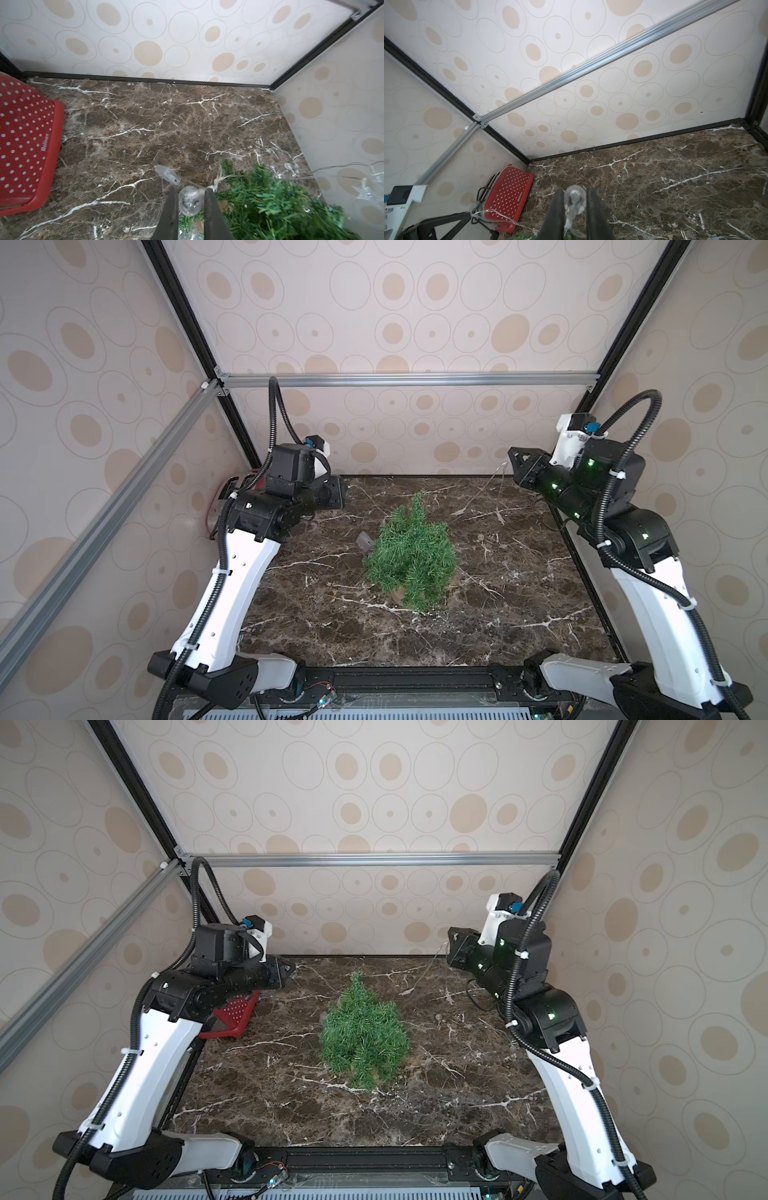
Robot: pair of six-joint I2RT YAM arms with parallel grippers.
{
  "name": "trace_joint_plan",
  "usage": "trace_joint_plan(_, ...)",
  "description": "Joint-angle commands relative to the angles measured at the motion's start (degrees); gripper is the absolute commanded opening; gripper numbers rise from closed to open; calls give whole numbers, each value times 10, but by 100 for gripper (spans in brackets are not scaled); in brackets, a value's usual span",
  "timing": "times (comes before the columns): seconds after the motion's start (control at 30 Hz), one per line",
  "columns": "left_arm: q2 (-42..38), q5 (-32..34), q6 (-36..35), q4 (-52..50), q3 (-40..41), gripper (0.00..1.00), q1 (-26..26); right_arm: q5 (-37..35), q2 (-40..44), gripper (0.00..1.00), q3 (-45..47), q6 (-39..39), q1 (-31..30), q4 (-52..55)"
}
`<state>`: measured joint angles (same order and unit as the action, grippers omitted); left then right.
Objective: Wrap string light around the christmas tree
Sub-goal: Wrap the light string around the Christmas tree.
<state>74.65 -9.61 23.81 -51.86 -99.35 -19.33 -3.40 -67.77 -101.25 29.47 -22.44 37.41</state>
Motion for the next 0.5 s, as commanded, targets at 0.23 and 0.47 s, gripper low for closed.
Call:
trace_joint_plan(0.23,-92,-190,9,72,109,1,3,193,42,10,45,-34,-72,24)
trace_joint_plan(0.47,-114,-203,-6,61,129,1,3,227,70,11,106,-32,-132,15)
